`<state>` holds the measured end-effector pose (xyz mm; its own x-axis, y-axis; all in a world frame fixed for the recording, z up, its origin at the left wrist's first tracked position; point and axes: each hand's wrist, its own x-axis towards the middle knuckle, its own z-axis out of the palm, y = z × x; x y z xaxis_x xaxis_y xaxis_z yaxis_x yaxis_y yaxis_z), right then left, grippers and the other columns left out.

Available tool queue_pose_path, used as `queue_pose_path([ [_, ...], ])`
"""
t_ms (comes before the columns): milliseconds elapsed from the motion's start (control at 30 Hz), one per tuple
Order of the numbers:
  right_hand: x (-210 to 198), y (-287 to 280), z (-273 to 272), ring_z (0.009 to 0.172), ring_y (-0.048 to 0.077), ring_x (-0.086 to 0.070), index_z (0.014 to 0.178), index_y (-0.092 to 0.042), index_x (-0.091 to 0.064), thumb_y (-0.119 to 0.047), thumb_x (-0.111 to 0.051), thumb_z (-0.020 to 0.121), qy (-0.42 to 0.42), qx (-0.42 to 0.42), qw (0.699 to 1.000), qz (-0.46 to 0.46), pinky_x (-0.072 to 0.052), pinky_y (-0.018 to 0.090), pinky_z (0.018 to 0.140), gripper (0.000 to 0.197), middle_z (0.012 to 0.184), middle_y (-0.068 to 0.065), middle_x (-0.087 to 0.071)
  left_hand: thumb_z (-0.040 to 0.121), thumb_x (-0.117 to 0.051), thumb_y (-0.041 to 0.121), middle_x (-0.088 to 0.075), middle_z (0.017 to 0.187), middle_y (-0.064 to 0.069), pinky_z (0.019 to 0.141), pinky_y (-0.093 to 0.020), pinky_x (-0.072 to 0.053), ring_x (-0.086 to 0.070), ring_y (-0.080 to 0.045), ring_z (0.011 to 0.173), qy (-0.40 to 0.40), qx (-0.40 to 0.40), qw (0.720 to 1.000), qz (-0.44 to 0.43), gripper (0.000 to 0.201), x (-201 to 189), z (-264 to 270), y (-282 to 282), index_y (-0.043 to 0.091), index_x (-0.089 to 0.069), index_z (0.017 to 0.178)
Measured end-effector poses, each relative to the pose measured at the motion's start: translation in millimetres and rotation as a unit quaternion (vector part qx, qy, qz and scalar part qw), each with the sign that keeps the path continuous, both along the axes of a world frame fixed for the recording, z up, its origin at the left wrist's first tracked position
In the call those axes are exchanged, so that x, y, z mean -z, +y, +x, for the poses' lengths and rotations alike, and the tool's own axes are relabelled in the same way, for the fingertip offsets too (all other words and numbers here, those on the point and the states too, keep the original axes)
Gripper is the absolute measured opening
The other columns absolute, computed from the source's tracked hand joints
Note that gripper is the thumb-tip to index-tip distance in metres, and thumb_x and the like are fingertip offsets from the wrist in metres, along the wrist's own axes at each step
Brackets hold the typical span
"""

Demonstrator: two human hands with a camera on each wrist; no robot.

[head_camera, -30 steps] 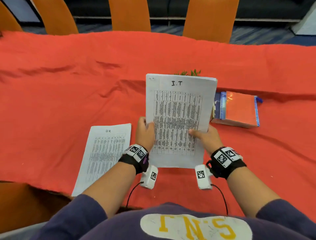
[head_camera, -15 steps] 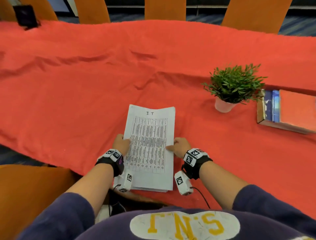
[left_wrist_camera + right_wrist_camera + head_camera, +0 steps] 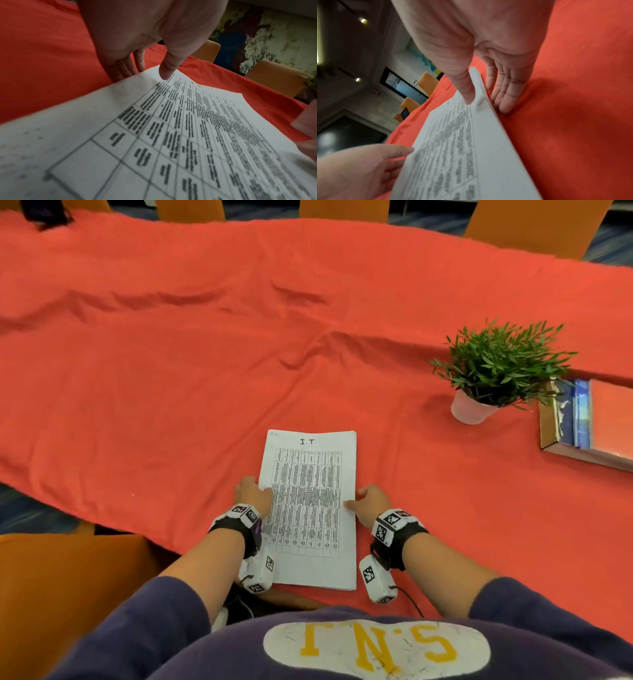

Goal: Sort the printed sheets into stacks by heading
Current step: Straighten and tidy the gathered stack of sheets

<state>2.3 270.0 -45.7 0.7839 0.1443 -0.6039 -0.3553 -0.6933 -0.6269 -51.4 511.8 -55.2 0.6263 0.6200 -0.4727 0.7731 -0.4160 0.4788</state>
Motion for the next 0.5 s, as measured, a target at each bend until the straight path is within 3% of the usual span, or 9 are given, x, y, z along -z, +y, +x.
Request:
queue_pose_path([
  [67,-5,3,3,0.087,0.025,-0.061,0.098,-0.002,-0.060,-0.017,-0.067,0.086,0.021,0.014,0.999,0.029,-0.050,0.034,0.082,0.021,0.093,0.010,-0.063,0.081,-0.055,0.021,-0.067,0.101,-0.013,0.064,-0.033,-0.052,-0.063,-0.029,0.080,-0.015,-0.023,0.999,-0.044,0.032,-4,3,-1,0.004,-0.061,0.108],
  [133,-3,4,5,0.074,0.021,-0.059,0.083,-0.006,-0.059,-0.014,-0.068,0.085,0.054,0.020,0.997,0.054,-0.051,0.033,0.072,0.012,0.086,0.009,-0.062,0.087,-0.056,0.015,-0.065,0.099,-0.013,0.058,-0.027,-0.044,-0.058,-0.024,0.073,-0.017,-0.041,0.995,-0.093,0.030,-15,2,-8,-0.001,-0.060,0.112],
  [200,1,3,6,0.071,0.022,-0.061,0.075,-0.007,-0.058,-0.015,-0.070,0.082,0.079,0.022,0.994,0.069,-0.054,0.035,0.069,0.017,0.087,0.013,-0.064,0.090,-0.056,0.013,-0.063,0.106,-0.015,0.070,-0.030,-0.043,-0.056,-0.025,0.084,-0.011,-0.048,0.990,-0.130,0.032,-17,3,-11,-0.002,-0.056,0.118],
  [300,13,-4,6,0.096,0.032,-0.066,0.080,-0.010,-0.057,-0.012,-0.073,0.078,0.107,0.041,0.989,0.096,-0.054,0.047,0.087,0.016,0.104,0.018,-0.068,0.092,-0.055,0.011,-0.061,0.106,-0.012,0.077,-0.031,-0.042,-0.055,-0.024,0.090,-0.030,-0.034,0.988,-0.147,0.030,-22,2,-18,0.000,-0.055,0.120],
  [400,9,-17,8,0.086,0.026,-0.064,0.091,-0.010,-0.059,-0.013,-0.067,0.080,0.123,0.078,0.980,0.139,-0.055,0.036,0.075,0.014,0.105,0.013,-0.067,0.091,-0.058,0.013,-0.063,0.106,-0.012,0.079,-0.035,-0.048,-0.060,-0.027,0.092,-0.047,-0.027,0.986,-0.157,0.026,-26,4,-31,0.001,-0.057,0.114],
  [500,-7,-47,13,0.092,0.023,-0.053,0.079,-0.018,-0.056,-0.013,-0.061,0.080,0.137,0.152,0.965,0.166,-0.048,0.037,0.084,0.007,0.104,0.010,-0.057,0.091,-0.059,0.017,-0.064,0.110,-0.012,0.092,-0.045,-0.050,-0.062,-0.030,0.100,-0.071,-0.015,0.980,-0.186,0.025,-37,14,-62,0.005,-0.056,0.113],
])
